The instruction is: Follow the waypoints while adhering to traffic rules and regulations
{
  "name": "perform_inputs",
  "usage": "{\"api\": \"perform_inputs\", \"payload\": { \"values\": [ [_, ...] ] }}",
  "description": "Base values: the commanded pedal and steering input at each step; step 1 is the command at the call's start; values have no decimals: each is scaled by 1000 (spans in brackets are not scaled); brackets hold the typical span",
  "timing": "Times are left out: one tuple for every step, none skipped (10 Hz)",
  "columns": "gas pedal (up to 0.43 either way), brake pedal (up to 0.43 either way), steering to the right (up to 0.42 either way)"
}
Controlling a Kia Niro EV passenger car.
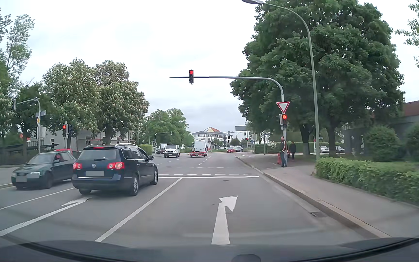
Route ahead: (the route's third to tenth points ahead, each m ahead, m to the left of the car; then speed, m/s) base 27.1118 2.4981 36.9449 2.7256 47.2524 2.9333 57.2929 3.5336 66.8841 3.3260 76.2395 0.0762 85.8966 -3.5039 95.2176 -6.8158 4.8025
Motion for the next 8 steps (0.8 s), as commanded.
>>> {"api": "perform_inputs", "payload": {
  "values": [
    [0, 220, -2],
    [0, 220, -2],
    [0, 226, -1],
    [0, 226, -2],
    [0, 226, -2],
    [0, 232, -2],
    [0, 232, -2],
    [0, 226, -2]
  ]
}}
